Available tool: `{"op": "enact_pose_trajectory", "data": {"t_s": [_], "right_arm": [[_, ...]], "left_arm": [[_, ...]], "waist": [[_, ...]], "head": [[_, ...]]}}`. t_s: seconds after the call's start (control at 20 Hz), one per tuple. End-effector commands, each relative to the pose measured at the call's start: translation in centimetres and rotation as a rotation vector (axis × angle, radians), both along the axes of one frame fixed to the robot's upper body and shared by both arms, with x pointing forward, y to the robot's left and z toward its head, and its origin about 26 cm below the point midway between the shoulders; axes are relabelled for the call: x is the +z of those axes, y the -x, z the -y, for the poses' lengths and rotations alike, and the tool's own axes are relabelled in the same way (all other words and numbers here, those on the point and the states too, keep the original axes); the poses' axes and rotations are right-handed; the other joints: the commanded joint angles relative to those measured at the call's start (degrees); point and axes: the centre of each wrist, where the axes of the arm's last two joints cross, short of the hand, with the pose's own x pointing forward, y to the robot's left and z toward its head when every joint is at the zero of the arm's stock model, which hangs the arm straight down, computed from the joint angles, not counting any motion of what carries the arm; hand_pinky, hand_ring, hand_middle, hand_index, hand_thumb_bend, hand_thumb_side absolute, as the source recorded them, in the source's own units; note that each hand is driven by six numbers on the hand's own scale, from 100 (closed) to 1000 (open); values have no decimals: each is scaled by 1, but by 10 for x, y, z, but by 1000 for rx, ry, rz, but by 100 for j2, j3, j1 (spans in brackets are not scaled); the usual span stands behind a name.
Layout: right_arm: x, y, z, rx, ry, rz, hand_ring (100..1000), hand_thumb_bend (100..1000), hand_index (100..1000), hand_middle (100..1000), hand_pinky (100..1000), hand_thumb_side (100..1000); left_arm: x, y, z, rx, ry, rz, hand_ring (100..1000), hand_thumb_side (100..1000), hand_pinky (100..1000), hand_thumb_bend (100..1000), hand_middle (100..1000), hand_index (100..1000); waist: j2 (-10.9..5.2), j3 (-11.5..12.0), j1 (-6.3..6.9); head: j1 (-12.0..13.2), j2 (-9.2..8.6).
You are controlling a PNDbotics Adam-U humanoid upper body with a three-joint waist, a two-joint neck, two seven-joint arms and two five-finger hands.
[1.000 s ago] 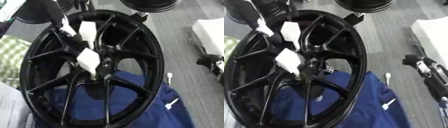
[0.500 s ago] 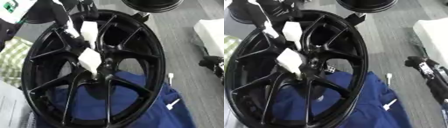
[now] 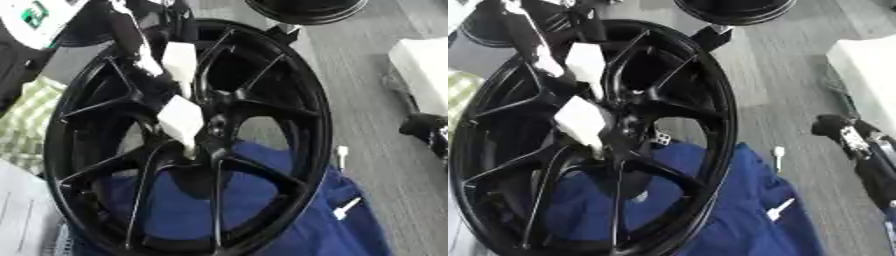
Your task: Pull the pin out of the wheel hub.
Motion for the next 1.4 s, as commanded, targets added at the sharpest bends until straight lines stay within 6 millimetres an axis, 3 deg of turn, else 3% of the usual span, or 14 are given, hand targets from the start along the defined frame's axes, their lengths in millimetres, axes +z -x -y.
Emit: {"op": "enact_pose_trajectory", "data": {"t_s": [0.05,0.35,0.65,0.9,1.15,1.4], "right_arm": [[4,0,0,-1,15,11,812,100,775,702,1000,759],[4,0,0,-4,13,9,812,100,775,702,1000,762],[4,1,1,-5,15,5,812,100,775,702,1000,763],[4,1,1,-6,17,5,813,100,775,702,1000,757],[5,3,2,-6,16,13,813,100,776,702,1000,748],[6,5,4,-19,14,19,813,100,776,702,1000,740]], "left_arm": [[10,1,-3,-43,-34,8,707,268,767,504,619,747],[8,1,-3,-61,-2,-27,580,100,706,376,469,525],[20,7,-9,-57,78,-58,551,100,685,412,421,423],[46,20,-25,-41,167,-51,539,100,677,448,398,396],[91,40,-70,-4,371,13,521,100,675,398,370,377],[112,50,-151,152,648,107,510,100,674,351,356,371]], "waist": [[-87,-14,-22],[-83,-9,-20],[-94,-1,-31],[-108,20,-39],[-129,72,-73],[-149,210,-115]], "head": [[19,-41],[37,-68],[44,-76],[44,-64],[13,-49],[16,-54]]}}
